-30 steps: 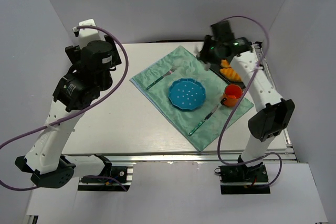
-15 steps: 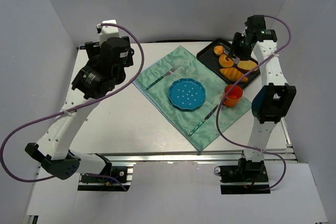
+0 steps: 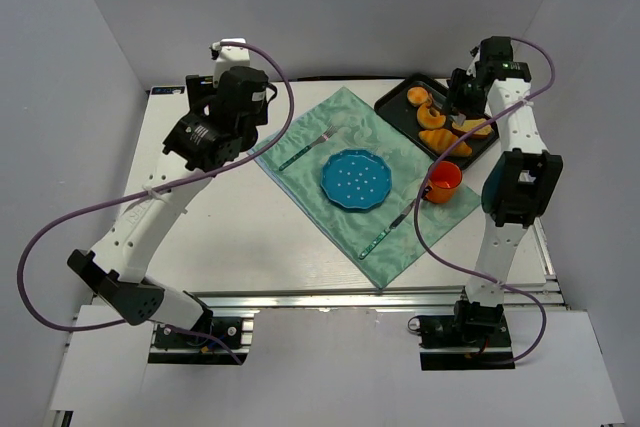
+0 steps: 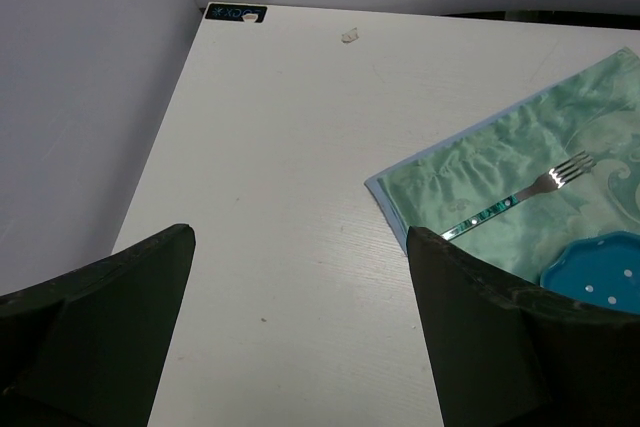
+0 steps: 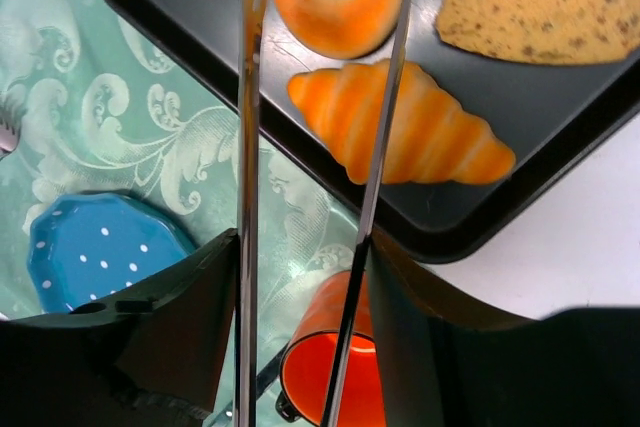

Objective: Place the bread

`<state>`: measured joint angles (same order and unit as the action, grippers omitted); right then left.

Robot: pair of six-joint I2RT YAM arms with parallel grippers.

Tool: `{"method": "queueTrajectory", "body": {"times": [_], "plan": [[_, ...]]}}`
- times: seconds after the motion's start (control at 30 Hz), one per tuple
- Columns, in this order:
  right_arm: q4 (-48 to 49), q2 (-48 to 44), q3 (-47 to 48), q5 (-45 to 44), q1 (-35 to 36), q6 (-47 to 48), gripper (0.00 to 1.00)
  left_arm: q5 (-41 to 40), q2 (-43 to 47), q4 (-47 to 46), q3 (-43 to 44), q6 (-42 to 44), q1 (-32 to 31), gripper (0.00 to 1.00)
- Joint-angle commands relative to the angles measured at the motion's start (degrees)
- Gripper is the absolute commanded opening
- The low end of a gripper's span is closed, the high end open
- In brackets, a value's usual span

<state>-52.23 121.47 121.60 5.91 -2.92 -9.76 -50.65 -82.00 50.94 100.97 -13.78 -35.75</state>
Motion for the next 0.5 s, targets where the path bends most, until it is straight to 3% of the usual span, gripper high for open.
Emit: {"method": "queueTrajectory", "body": {"times": [0.0,0.47], "plan": [[3.9,-0.3,-0.1,2.7,0.2,1.6,0.58,0.1,0.7,-0.5,1.9,0.4,-0.1,0.98],[5.0,2.7,-0.1,1.6,0.2,2.5,0.63,-1.2,-0.3,0.1,2.6,0.7,-0.1,0.98]]}}
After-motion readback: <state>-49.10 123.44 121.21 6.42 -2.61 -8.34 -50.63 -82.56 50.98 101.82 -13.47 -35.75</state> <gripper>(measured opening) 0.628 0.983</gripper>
